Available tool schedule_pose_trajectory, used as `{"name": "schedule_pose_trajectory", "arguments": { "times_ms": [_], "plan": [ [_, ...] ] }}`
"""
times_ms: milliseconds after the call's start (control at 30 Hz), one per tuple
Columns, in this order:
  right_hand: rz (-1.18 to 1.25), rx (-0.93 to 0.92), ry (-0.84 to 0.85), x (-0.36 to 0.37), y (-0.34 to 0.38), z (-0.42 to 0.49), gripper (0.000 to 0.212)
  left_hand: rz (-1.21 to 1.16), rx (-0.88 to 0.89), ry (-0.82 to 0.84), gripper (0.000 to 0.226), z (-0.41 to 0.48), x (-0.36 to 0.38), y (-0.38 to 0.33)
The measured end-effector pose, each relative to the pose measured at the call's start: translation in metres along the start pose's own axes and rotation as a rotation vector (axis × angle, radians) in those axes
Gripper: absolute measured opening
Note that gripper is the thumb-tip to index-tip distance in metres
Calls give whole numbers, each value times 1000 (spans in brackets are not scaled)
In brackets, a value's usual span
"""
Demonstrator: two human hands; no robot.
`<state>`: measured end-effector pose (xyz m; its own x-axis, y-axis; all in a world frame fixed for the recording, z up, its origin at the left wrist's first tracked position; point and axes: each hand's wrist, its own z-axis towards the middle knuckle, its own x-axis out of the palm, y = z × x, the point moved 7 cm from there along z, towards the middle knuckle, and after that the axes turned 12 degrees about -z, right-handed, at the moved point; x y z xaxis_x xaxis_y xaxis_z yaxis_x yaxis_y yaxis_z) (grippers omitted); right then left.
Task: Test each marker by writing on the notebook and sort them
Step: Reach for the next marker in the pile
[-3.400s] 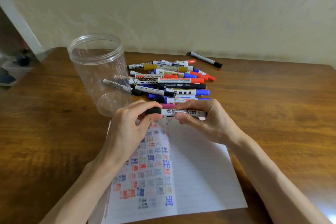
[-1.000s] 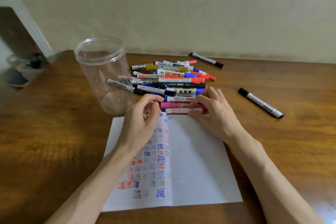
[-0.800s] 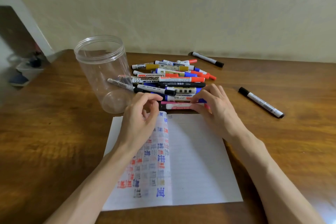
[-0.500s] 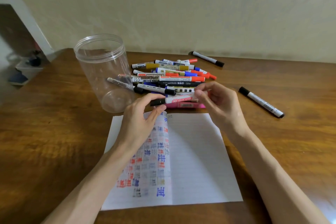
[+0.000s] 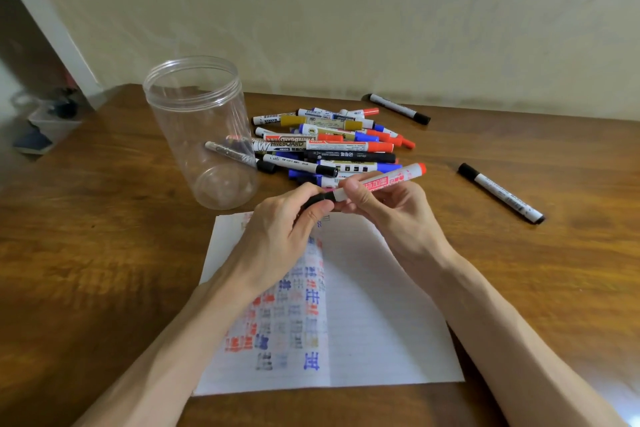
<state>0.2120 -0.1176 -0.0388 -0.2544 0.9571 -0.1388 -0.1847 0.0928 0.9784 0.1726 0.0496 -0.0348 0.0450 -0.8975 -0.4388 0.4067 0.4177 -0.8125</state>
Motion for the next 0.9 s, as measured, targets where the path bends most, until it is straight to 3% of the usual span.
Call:
{"name": "schedule_pose_trajectory", "arguments": {
  "times_ms": [400,500,600,700,900],
  "plan": [
    [-95,-110,10,-4,18,-1,22,-196,-82,96,27,1,3,-4],
    [-72,-92,-100,-37,20,1,26,-294,-143,22,31,1,-18,5],
    [-46,-35,-136,-56,14,4,28,-262,-126,-70,22,4,-35,4],
    [-113,36,-110,-34,4,4,29,-257,-126,-2,21,4,-18,-2],
    [-214,54,-224,-20,-8,0,21,-121,-95,99,16,1,-12,2]
  ]
}}
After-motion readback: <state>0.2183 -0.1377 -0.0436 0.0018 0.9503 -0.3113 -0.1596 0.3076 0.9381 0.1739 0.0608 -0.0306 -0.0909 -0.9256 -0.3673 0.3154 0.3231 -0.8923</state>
